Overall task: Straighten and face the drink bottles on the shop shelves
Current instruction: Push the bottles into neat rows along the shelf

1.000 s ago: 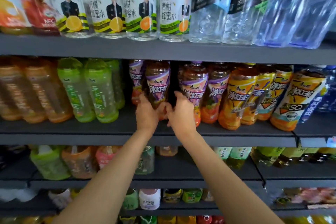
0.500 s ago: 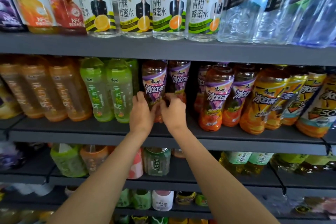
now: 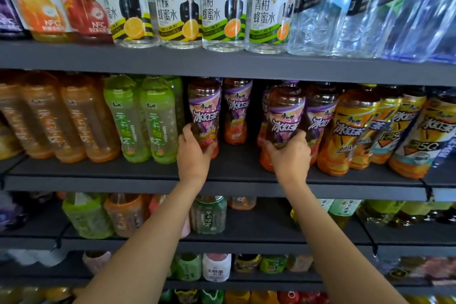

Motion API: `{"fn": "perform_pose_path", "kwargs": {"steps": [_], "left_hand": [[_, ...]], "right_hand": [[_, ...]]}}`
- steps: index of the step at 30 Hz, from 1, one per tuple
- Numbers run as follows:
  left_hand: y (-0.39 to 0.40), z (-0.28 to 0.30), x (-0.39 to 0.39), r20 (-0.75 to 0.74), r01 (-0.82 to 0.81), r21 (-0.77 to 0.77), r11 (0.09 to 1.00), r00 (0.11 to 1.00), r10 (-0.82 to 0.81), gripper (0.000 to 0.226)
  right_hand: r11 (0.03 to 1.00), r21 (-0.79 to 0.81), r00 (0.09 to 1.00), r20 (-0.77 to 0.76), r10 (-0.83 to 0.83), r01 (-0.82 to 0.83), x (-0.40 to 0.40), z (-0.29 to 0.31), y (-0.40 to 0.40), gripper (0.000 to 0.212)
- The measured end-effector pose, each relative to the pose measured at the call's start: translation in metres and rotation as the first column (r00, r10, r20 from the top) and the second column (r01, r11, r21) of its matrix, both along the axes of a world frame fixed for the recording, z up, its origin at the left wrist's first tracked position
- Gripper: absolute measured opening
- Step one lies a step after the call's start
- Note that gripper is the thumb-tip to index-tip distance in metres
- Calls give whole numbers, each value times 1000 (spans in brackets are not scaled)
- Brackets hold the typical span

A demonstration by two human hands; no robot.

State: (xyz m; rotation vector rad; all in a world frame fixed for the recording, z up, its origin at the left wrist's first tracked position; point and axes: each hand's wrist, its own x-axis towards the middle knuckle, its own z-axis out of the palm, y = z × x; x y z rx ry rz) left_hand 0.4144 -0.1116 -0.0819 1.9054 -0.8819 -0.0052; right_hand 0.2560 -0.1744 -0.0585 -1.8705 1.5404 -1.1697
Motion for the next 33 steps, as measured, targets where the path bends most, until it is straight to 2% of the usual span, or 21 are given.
{"fn": "perform_pose_path", "kwargs": {"steps": [8, 16, 23, 25, 27, 28, 30, 32, 33], "left_hand": [[1, 2, 3, 22, 18, 47, 999, 1000, -19, 65], [-2, -2, 0, 28, 6, 52, 999, 1000, -8, 65], [-5, -5, -2, 26, -2, 55, 998, 1000, 0, 71], [-4, -5, -6, 11, -26, 46, 999, 1000, 25, 71], [0, -5, -13, 18, -134, -24, 991, 991, 134, 65], [2, -7, -20, 59, -176, -98, 979, 981, 183, 59], [4, -11, -35, 205, -145, -233, 962, 959, 195, 44], [0, -13, -48, 293, -23, -218, 976, 952, 88, 39], [-3, -12, -54, 281, 16, -168, 986, 959, 32, 43]], "right_hand": [[985, 1, 984, -49, 172, -172, 55, 4, 12, 60], [993, -32, 987, -118, 110, -115, 78, 0, 9, 56], [985, 6, 967, -186, 172, -174, 80, 5, 4, 58], [967, 72, 954, -157, 254, -245, 75, 3, 1, 62], [945, 82, 944, -64, 322, -317, 64, -4, 2, 66], [951, 34, 952, -20, 307, -306, 54, -8, 2, 66], [981, -86, 981, 71, 179, -172, 32, -10, 1, 55], [992, -117, 994, 91, 53, -42, 17, -6, -3, 53], [996, -84, 997, 72, 28, -22, 15, -5, -9, 59]]}}
